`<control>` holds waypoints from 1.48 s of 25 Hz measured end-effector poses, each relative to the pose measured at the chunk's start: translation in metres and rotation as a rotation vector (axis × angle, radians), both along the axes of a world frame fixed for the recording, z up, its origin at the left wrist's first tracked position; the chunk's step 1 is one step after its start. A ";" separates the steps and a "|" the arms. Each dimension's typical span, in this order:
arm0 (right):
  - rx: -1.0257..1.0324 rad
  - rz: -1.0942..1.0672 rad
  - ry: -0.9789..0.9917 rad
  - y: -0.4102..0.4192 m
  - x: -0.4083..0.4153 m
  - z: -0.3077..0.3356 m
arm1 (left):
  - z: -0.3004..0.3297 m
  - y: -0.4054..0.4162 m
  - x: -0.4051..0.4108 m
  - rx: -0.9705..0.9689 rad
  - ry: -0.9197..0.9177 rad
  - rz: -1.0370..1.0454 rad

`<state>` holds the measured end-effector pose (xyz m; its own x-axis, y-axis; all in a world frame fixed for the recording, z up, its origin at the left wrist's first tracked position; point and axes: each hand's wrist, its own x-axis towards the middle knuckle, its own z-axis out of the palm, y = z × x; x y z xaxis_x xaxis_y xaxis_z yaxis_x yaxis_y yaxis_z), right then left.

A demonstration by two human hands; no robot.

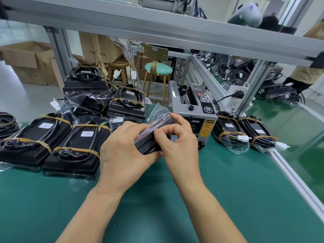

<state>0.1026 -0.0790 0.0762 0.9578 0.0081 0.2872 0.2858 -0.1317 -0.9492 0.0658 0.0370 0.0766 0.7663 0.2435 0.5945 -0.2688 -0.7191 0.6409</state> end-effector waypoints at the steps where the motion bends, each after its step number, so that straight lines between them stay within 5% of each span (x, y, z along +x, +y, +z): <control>1: 0.026 -0.009 -0.001 0.001 0.001 -0.003 | 0.000 0.000 0.000 -0.001 -0.003 0.002; 5: 0.233 0.087 0.099 0.002 0.002 -0.005 | 0.000 -0.001 -0.001 -0.006 0.002 0.015; 19: 0.159 0.216 0.119 -0.013 0.026 0.002 | -0.004 0.017 -0.001 -0.063 0.027 -0.070; 21: 0.136 0.306 0.153 -0.026 0.030 0.000 | -0.009 0.026 -0.002 -0.197 -0.007 -0.101; 25: -0.477 0.529 0.098 -0.043 0.035 -0.007 | -0.033 0.042 -0.001 -0.793 -0.054 -0.341; 27: -0.549 0.491 0.054 -0.041 0.036 -0.007 | -0.043 0.044 -0.001 -0.947 0.000 -0.442; 29: -0.546 0.433 0.021 -0.042 0.036 -0.006 | -0.045 0.051 -0.003 -0.920 0.131 -0.524; 34: -0.840 0.314 -0.207 -0.044 0.035 -0.013 | -0.040 0.073 -0.007 -0.298 0.128 -0.315; 37: -0.888 0.347 -0.240 -0.033 0.033 -0.017 | -0.045 0.062 -0.009 -0.449 0.184 -0.466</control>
